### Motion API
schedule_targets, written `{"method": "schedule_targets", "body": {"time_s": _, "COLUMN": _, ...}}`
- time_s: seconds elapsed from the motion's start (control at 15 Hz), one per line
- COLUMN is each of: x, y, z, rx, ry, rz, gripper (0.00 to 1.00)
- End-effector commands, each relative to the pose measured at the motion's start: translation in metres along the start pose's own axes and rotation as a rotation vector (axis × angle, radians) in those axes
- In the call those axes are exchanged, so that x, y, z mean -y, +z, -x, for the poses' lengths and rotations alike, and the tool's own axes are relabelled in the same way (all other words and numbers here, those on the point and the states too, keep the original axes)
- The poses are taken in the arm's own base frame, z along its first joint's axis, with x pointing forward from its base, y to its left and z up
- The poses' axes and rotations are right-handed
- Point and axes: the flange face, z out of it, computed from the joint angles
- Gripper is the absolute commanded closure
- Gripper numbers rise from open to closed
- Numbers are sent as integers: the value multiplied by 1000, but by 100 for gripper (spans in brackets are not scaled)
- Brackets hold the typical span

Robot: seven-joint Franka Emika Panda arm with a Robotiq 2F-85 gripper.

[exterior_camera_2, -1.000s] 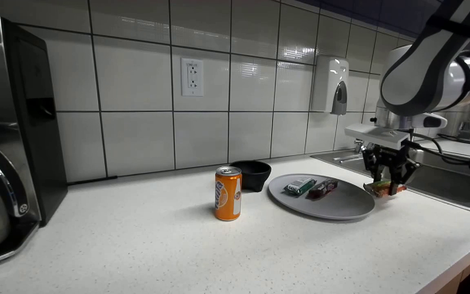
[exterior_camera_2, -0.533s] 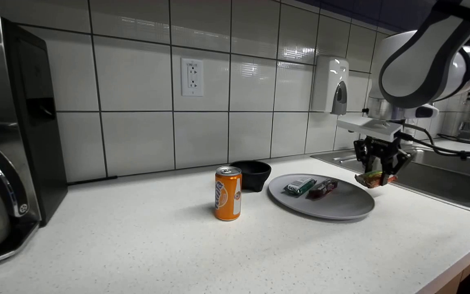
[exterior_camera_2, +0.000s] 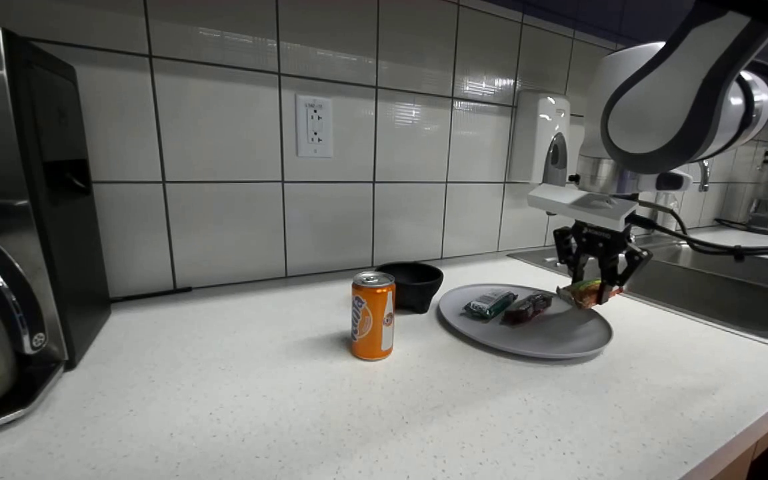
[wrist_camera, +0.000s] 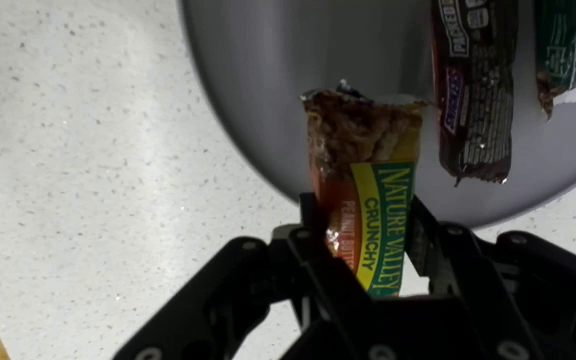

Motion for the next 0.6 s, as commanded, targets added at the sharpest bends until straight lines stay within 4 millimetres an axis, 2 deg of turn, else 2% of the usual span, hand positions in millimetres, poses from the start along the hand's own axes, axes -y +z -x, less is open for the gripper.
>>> {"method": "schedule_targets", "body": {"time_s": 0.0, "x": 2, "y": -9, "z": 21, "rx": 10, "ry": -39, "rz": 11, "gripper": 82}}
{"method": "schedule_targets", "body": {"time_s": 0.53, "x": 13, "y": -5, "z": 59, "rx": 24, "ry": -128, "rz": 42, "gripper": 82}}
